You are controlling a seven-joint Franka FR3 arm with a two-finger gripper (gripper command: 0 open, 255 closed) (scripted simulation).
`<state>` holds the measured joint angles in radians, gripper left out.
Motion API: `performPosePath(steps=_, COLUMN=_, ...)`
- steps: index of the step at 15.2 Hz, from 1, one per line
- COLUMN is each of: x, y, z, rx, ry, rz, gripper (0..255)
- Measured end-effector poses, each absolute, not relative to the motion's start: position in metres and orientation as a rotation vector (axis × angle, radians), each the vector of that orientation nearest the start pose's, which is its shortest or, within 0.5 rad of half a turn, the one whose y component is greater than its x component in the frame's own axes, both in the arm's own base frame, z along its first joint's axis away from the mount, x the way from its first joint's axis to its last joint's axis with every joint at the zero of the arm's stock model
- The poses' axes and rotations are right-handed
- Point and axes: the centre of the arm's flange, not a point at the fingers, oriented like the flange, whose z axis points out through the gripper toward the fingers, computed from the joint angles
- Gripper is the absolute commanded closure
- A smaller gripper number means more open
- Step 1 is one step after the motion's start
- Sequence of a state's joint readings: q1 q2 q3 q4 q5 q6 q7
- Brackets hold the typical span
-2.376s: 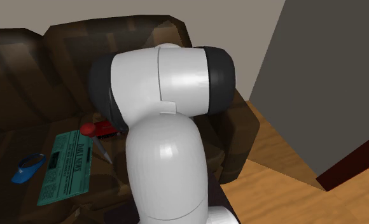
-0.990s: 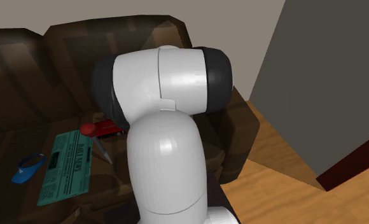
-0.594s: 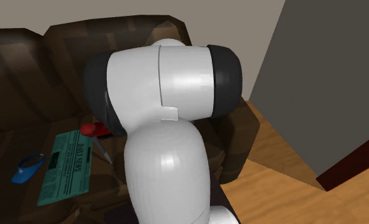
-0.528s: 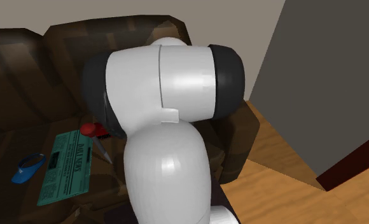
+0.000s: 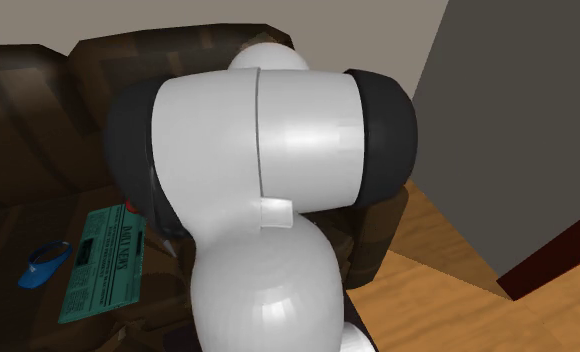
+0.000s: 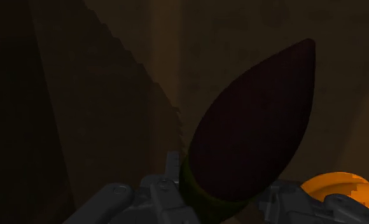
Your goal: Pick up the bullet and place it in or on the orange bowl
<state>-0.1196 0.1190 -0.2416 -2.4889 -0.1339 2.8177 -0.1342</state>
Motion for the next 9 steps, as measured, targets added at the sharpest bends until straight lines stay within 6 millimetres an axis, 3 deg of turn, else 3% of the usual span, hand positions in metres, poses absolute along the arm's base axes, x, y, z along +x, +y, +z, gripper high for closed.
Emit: performPosePath(steps=9, x=0.463, y=-0.17, z=0.31, rx=-3.257, ry=0.163, rz=-0.301, gripper=255)
